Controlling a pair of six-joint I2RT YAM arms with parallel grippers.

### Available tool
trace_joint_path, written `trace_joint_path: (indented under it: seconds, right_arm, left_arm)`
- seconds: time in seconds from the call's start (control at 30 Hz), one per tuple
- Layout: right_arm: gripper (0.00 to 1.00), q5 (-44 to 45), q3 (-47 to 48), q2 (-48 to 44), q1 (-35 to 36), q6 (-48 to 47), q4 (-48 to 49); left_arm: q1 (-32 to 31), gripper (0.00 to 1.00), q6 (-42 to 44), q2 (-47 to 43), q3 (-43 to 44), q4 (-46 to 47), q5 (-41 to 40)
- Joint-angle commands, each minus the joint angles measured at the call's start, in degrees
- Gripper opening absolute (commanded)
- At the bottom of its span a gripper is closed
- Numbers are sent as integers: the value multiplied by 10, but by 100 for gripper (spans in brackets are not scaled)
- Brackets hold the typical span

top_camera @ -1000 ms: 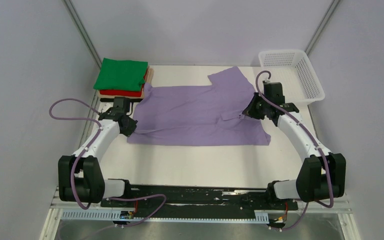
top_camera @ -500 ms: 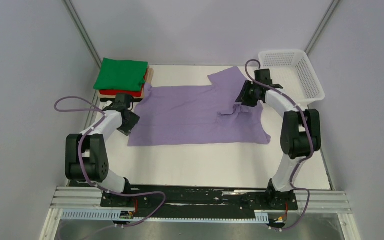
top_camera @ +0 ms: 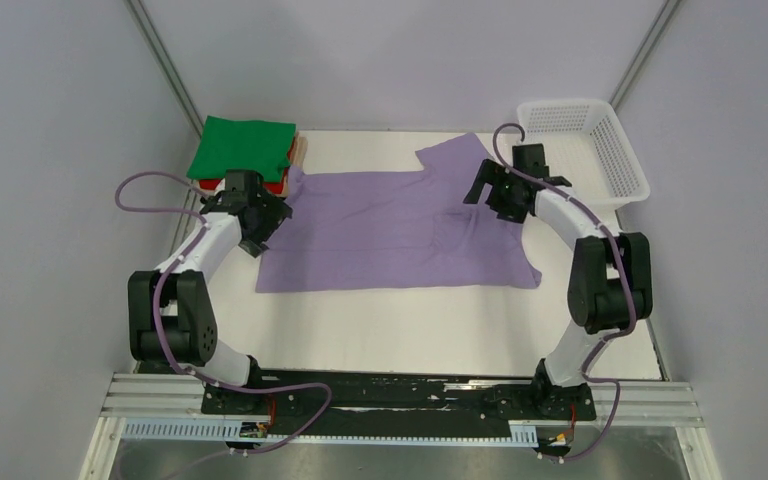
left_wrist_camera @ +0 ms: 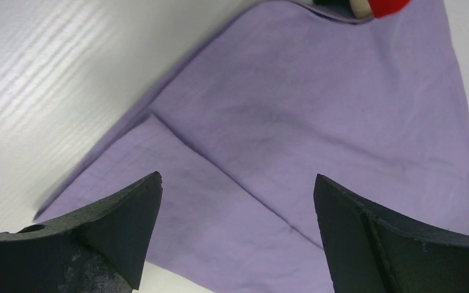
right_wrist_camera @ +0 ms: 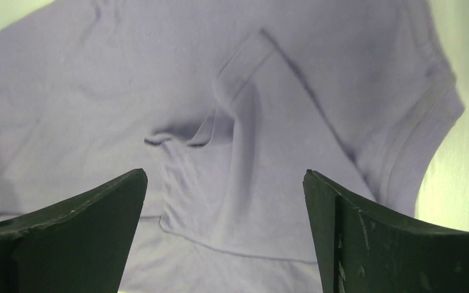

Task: Fold and stack the t-shirts
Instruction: Fold the flattened tshirt in 1/3 of the way

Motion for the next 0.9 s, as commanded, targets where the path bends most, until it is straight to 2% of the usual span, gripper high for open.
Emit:
trace_joint_path:
  seconds: [0.0, 0.17, 0.33, 0.5, 0.67, 0.87]
  right_arm:
    - [100, -21, -67, -62, 31, 1, 29]
    - [100, -19, -117, -57, 39, 28, 57]
    - [100, -11, -162, -47, 38, 56, 68]
    - [100, 15, -250, -91, 38, 86, 68]
    - [100, 31, -353, -171, 38, 136, 28]
    - [100, 48, -437, -295, 37, 178, -48]
  left_arm:
    - [-6, 100, 43, 2, -14, 53, 91]
    - [-57, 100, 60, 35, -29, 97, 114]
    - [-67, 100, 72, 98, -36, 112, 131]
    - [-85, 100, 76, 111, -82, 109, 127]
    - [-104, 100, 69, 68, -144, 95, 119]
    - [-144, 100, 47, -58, -238, 39, 106]
